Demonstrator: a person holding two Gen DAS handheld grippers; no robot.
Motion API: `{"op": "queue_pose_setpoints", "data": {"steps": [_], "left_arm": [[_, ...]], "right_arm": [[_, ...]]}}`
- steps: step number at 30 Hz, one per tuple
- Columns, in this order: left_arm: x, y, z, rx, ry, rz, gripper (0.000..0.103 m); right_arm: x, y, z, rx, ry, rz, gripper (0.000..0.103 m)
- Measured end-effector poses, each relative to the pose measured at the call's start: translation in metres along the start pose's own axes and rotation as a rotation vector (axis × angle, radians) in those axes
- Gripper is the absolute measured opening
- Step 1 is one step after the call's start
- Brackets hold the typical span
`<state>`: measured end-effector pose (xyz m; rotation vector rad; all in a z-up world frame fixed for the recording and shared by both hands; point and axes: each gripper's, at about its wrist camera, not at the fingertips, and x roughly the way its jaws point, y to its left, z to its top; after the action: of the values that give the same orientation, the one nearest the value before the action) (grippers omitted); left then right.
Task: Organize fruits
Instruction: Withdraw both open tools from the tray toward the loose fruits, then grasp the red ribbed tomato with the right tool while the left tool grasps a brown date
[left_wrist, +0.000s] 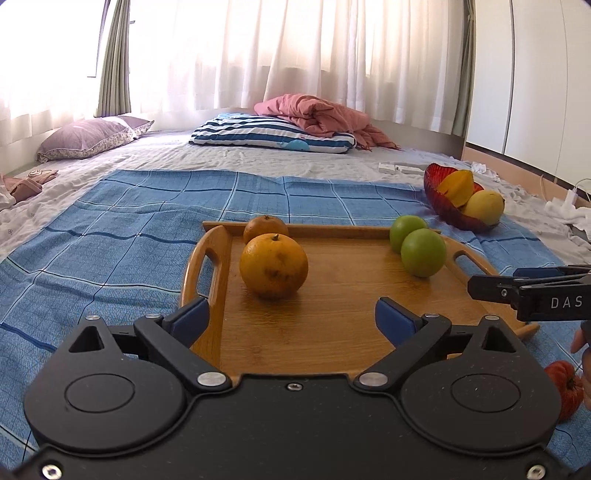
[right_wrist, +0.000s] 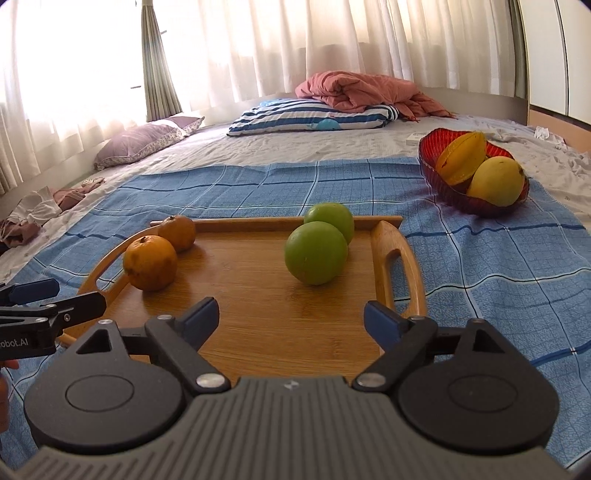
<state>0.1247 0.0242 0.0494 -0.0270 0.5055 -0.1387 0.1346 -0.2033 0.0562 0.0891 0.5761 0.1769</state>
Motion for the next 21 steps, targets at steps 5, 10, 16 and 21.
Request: {"op": "queue_pose_setpoints", "data": {"steps": [5, 10, 16, 21], "left_arm": [[-0.017, -0.003, -0.015, -0.01, 0.001, -0.022, 0.097], [-0.031, -0.007, -0.032, 0.017, -0.001, -0.021, 0.098], [-0.044, -0.01, -0.05, 0.029, -0.013, -0.006, 0.098], [-0.055, -0.012, -0.071, 0.014, -0.046, -0.017, 0.099]], "right_arm": [[-0.025, 0.011, -0.011, -0.064, -0.058, 0.003, 0.101], [-0.043, 0.022, -0.028, -0.119, -0.1, -0.013, 0.103], [-0.057, 0.03, -0.052, -0.168, -0.151, -0.061, 0.103], [-0.07, 0.029, -0.073, -0.143, -0.177, -0.109, 0.103]]}}
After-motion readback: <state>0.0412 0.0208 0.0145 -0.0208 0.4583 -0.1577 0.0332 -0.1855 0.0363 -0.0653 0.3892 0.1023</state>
